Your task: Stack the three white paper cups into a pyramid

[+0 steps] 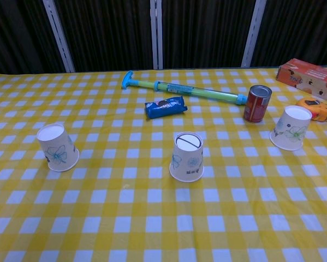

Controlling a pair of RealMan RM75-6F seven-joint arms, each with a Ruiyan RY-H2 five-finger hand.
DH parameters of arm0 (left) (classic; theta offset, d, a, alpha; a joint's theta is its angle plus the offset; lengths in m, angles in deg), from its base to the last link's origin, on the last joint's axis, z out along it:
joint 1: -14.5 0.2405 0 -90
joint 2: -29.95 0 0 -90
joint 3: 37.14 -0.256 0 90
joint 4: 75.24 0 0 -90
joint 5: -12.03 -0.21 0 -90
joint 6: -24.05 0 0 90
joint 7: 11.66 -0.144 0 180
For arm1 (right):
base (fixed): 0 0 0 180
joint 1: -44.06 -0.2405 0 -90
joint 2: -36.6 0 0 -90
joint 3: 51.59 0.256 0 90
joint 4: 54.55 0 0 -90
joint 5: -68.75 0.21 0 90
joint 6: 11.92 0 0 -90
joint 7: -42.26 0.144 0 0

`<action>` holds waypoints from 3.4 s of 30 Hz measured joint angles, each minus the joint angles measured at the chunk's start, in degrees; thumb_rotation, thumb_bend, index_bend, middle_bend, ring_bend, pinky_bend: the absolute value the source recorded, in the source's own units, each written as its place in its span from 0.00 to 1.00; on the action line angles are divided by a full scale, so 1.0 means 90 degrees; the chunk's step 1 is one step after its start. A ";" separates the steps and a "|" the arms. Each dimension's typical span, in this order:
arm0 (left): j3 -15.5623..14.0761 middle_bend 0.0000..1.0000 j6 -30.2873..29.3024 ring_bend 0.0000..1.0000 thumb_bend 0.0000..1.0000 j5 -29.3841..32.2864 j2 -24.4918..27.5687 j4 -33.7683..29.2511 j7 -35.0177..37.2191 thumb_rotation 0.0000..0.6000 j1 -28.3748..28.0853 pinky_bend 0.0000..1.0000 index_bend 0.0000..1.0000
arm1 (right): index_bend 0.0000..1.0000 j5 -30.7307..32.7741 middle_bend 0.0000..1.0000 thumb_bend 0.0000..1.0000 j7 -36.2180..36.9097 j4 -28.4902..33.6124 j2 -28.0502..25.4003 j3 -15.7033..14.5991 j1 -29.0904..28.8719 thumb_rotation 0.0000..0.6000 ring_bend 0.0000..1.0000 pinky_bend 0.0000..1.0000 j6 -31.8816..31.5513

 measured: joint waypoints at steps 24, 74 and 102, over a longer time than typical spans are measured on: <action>0.0098 0.00 0.0227 0.00 0.18 0.0112 -0.0078 -0.0035 -0.0091 1.00 -0.0174 0.00 0.00 | 0.09 0.0050 0.00 0.08 0.0244 -0.0046 -0.0005 0.0009 -0.0050 1.00 0.00 0.00 0.0118; 0.0752 0.00 0.2919 0.00 0.37 0.3193 -0.1405 -0.0694 -0.2762 1.00 -0.3293 0.00 0.46 | 0.09 0.0385 0.00 0.08 0.1588 -0.0459 -0.0130 0.0148 -0.0091 1.00 0.00 0.00 0.0297; 0.1116 0.00 0.3128 0.00 0.37 0.3535 -0.3207 -0.0468 -0.3523 1.00 -0.4803 0.00 0.46 | 0.09 0.0941 0.00 0.08 0.2225 -0.0901 -0.0120 0.0362 -0.0194 1.00 0.00 0.00 0.0767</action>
